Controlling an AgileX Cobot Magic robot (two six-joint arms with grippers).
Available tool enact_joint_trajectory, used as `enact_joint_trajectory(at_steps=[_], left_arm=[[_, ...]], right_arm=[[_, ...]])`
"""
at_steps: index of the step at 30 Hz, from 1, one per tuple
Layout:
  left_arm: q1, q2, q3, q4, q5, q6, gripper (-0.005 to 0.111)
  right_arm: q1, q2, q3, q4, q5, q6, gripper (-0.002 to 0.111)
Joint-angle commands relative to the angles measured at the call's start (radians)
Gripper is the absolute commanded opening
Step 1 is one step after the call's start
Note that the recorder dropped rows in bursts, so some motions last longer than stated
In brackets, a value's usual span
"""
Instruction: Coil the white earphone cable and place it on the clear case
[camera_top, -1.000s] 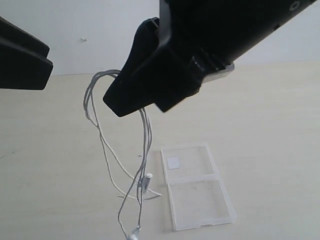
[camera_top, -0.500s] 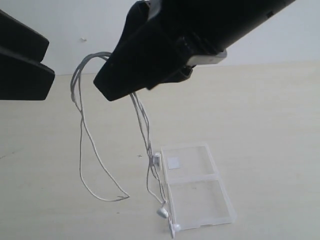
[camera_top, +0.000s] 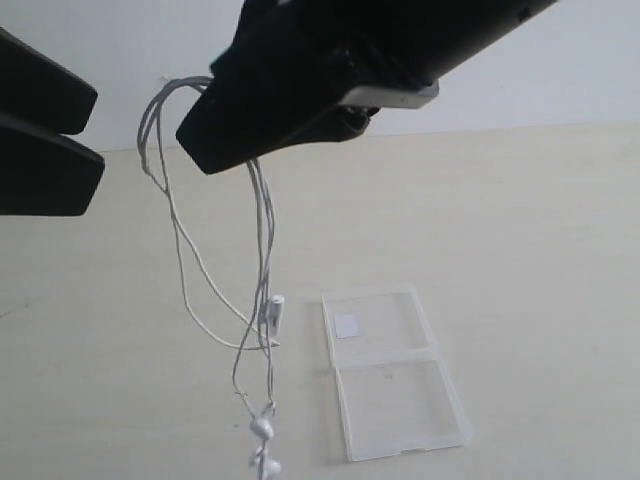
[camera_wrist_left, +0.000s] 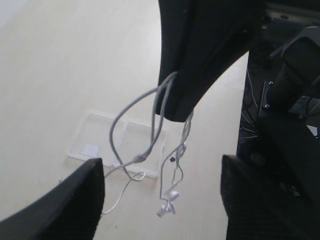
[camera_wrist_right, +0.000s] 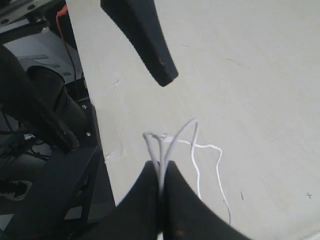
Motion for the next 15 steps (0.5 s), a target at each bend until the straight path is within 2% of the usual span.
enact_joint_trajectory(at_steps=[1, 5, 10, 15], left_arm=[[0.001, -0.004, 0.001, 0.003, -0.018, 0.014, 0.065], [0.001, -0.004, 0.001, 0.008, -0.036, 0.016, 0.065], [0.001, -0.006, 0.041, 0.013, -0.069, 0.016, 0.077], [0.001, -0.006, 0.124, -0.017, -0.147, 0.058, 0.077]], right_arm=[[0.004, 0.000, -0.007, 0.009, -0.012, -0.025, 0.000], [0.004, 0.000, -0.026, 0.009, -0.015, -0.026, 0.000], [0.004, 0.000, -0.067, 0.009, -0.020, -0.021, 0.000], [0.004, 0.002, -0.077, 0.009, -0.018, -0.014, 0.000]])
